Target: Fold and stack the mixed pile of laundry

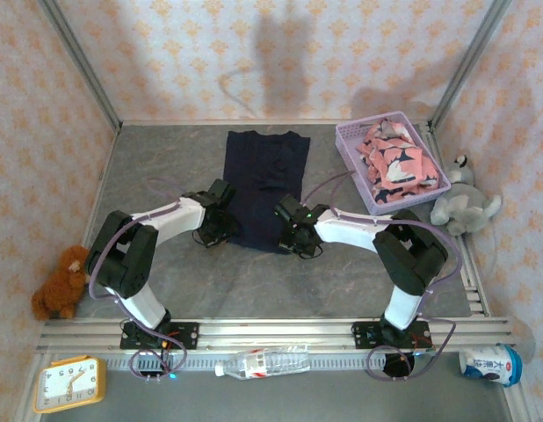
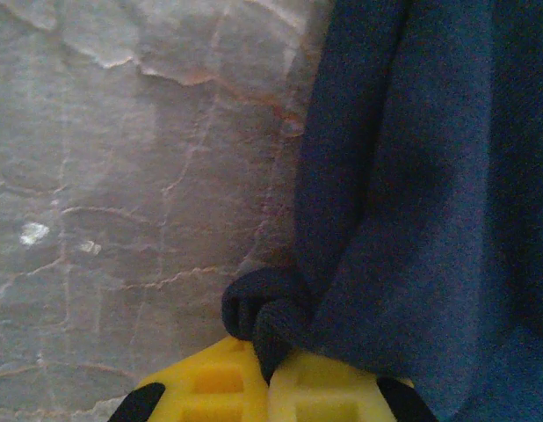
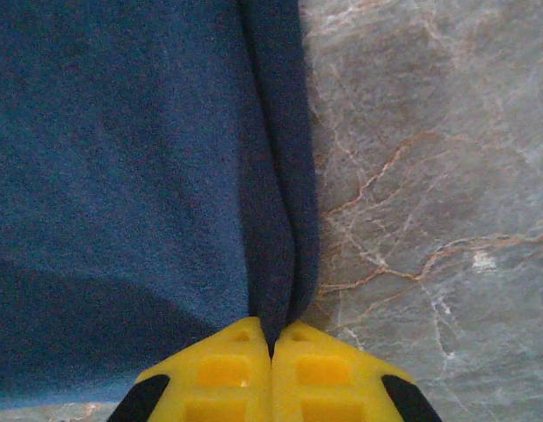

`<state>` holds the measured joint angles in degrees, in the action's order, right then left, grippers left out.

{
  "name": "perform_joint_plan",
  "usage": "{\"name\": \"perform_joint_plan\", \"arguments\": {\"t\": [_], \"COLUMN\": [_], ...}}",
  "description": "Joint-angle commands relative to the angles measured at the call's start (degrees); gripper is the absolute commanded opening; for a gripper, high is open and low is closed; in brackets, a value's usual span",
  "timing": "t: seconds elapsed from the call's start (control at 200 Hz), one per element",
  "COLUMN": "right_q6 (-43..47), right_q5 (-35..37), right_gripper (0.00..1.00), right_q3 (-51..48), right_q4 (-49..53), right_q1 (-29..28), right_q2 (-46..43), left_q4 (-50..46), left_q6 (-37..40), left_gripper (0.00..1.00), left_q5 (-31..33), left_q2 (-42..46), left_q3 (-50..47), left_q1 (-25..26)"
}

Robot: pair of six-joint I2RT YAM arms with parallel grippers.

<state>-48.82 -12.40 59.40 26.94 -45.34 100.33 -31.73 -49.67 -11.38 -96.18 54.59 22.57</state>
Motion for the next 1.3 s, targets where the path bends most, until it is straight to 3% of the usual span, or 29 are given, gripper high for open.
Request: {"name": "perform_joint_plan", "arguments": {"t": [0.0,0.36,0.656,0.821,1.036,1.296], "right_q6": [1.52,0.84,-9.08,-14.37,-16.22,-15.75], "right_q5": [1.02,0.36,2.99,4.00,9.38,15.84], "right_gripper": [0.00,0.00,0.00,0.00,0.00,0.00], "right_q3": [-0.53,-2.23,-5.19,-4.87,0.24,5.67], "right_q4": [3.28,5.69,9.42,11.47,15.55,16.57], "right_q1": [-0.27,-1.32,-10.26,-15.10,-15.57,-12.24], "right_q2": [-0.15,-2.93,-10.41,-13.47,-18.14,-23.24], "left_q4": [-0.86,-6.49,-12.51,-19.27,-23.65,-24.46], "left_q6": [1.70,1.07,-5.70,-9.77,-8.28,-4.78], "left_gripper": [0.00,0.00,0.00,0.00,0.00,0.00], "left_q5": [0.19,-0.91,-3.88,-2.42,-0.40,4.42], "left_q2": [-2.75,15.01,35.79,45.95,46.76,40.02], "left_q3": [-3.36,-13.79,-23.80,-23.96,-15.09,-0.96], "left_q1": [-0.46,2.20,4.84,5.08,4.97,4.29]}}
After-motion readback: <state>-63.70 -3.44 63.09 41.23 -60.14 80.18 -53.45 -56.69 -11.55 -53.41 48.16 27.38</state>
